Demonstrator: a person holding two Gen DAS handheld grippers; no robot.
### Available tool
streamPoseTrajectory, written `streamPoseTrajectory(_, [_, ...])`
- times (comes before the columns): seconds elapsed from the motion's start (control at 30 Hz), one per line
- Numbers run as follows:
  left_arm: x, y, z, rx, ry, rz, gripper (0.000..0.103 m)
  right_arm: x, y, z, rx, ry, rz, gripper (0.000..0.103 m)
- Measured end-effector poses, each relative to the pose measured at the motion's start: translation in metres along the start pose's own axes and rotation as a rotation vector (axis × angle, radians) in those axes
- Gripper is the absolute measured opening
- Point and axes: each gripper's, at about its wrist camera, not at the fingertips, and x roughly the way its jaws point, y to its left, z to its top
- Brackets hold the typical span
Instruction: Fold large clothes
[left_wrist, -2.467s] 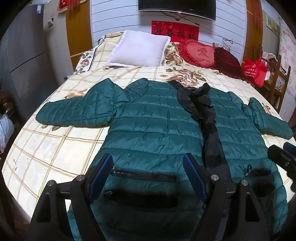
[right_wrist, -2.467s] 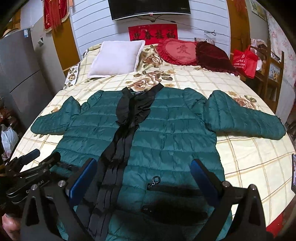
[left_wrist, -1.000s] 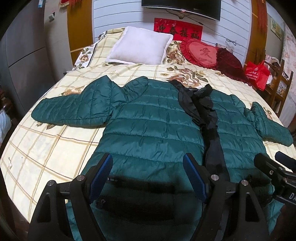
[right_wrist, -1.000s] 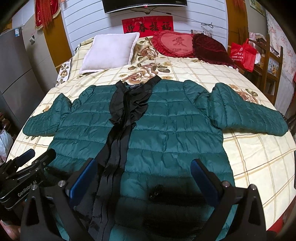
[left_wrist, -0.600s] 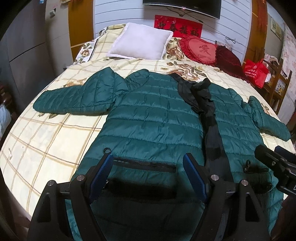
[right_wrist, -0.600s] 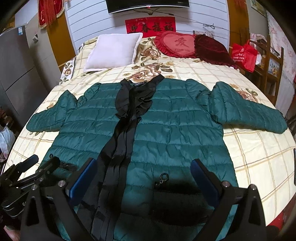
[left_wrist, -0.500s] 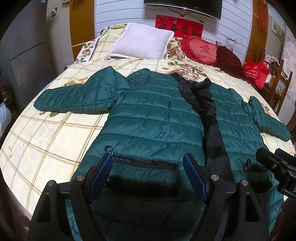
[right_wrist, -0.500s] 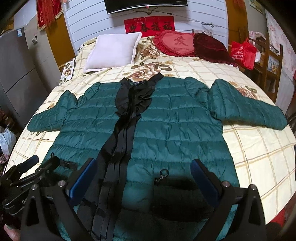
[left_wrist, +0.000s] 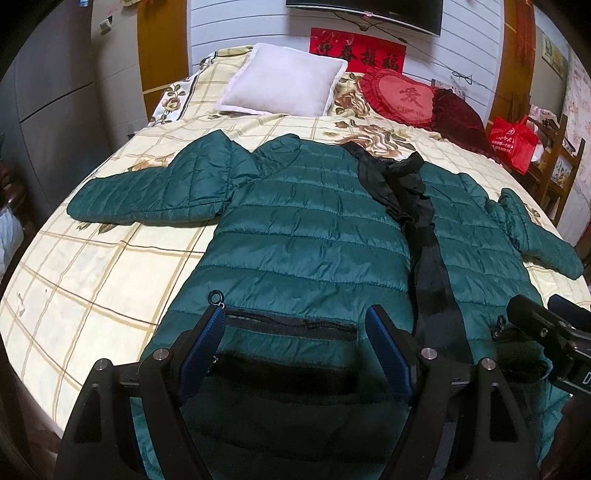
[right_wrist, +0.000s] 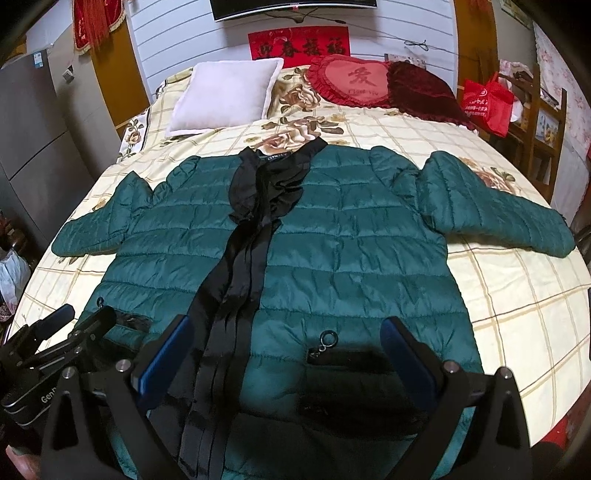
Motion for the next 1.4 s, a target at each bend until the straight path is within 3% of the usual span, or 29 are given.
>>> streamPoseTrajectory(0.3, [0.01, -0.002, 0.013, 0.015, -0.009, 0.014, 0.072, 0.012, 0.001, 0.014, -0.015, 0.007, -0.003, 0.102])
streamPoseTrajectory(0.57, [0.031, 0.001, 0.046, 0.02, -0.03, 0.032, 0.072, 0.033, 0.003, 0.043, -0.011, -0.014, 0.006, 0.102])
streamPoseTrajectory(1.1, [0.096, 0.023, 0.099, -0.032, -0.008, 0.048, 0.072, 0.12, 0.023, 0.113, 0.003, -0.034, -0.005, 0.102])
streamPoseTrajectory(1.4, [0.111, 0.05, 0.108, -0.061, -0.006, 0.08, 0.072, 0.142, 0.043, 0.119, -0.06, -0.054, -0.014, 0.102])
